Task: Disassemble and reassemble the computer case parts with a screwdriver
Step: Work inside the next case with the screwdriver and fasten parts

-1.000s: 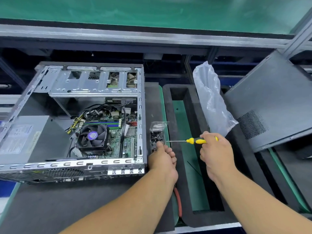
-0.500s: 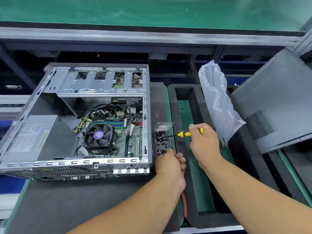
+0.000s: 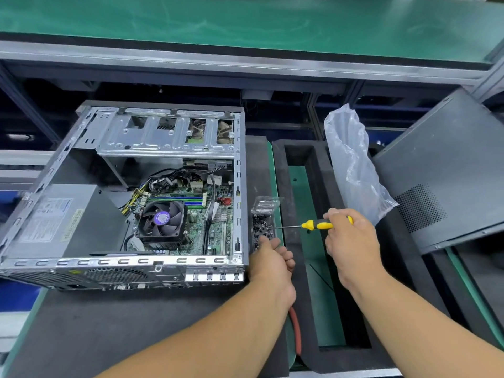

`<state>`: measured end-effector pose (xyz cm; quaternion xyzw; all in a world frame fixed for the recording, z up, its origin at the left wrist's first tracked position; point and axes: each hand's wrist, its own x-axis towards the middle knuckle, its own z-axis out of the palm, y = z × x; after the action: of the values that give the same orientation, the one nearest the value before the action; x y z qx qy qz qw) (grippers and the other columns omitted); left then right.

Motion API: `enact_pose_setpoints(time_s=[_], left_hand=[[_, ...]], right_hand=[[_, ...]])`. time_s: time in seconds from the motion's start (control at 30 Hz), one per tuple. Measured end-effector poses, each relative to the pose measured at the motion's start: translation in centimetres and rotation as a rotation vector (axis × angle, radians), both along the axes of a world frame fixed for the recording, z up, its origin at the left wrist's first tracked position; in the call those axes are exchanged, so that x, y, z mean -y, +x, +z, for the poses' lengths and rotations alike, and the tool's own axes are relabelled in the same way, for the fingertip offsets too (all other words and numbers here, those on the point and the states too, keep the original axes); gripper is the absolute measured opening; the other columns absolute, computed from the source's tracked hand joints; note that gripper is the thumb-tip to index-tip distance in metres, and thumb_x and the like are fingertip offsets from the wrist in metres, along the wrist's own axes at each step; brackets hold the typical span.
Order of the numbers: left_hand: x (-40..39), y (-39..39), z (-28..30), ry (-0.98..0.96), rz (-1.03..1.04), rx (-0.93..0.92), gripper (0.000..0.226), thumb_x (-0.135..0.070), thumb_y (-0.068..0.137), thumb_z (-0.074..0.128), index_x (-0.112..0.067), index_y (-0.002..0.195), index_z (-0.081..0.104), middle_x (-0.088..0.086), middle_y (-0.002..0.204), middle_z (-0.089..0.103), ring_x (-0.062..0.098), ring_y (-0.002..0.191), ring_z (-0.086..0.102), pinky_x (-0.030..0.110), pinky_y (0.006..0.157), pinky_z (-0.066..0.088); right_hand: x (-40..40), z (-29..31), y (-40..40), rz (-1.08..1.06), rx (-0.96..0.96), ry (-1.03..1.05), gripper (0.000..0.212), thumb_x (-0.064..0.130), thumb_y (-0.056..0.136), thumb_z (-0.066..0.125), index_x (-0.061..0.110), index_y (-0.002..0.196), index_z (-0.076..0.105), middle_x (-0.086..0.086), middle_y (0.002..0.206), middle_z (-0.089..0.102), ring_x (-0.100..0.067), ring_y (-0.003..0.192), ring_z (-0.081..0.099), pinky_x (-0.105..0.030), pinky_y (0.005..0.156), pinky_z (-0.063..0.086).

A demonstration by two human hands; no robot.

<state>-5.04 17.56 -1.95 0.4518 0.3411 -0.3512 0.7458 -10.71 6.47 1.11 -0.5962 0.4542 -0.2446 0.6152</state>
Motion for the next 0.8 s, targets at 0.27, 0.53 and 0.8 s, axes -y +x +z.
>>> enact_pose_setpoints(time_s=[0.27, 0.53, 0.8], left_hand=[[0.4, 0.7, 1.0, -0.091, 0.033, -0.049, 0.034, -0.032, 0.108, 0.049, -0.013, 0.082, 0.057, -0.004, 0.051, 0.048, 0.009, 0.039, 0.043, 0.018, 0.037, 0.032], [0.5, 0.4, 0.6, -0.011, 0.019, -0.052, 0.030, -0.036, 0.101, 0.063, -0.012, 0.081, 0.066, -0.007, 0.047, 0.053, 0.006, 0.036, 0.042, 0.019, 0.036, 0.031], [0.3, 0.3, 0.9, 0.016, 0.000, -0.014, 0.031, -0.036, 0.101, 0.063, -0.010, 0.084, 0.066, -0.006, 0.049, 0.055, 0.005, 0.036, 0.042, 0.018, 0.036, 0.031]], right_hand=[[-0.2, 0.4, -1.7, -0.016, 0.006, 0.025, 0.014, 0.037, 0.073, 0.063, 0.024, 0.073, 0.068, 0.004, 0.053, 0.036, -0.017, 0.046, 0.025, -0.031, 0.050, 0.021], [-0.4, 0.2, -1.9, -0.053, 0.043, 0.065, 0.016, 0.041, 0.072, 0.064, 0.026, 0.075, 0.067, 0.004, 0.053, 0.036, -0.015, 0.044, 0.026, -0.029, 0.049, 0.023], [-0.6, -0.1, -2.1, -0.078, 0.062, 0.086, 0.022, 0.039, 0.077, 0.065, 0.019, 0.082, 0.063, 0.003, 0.053, 0.034, -0.015, 0.044, 0.025, -0.027, 0.047, 0.022]])
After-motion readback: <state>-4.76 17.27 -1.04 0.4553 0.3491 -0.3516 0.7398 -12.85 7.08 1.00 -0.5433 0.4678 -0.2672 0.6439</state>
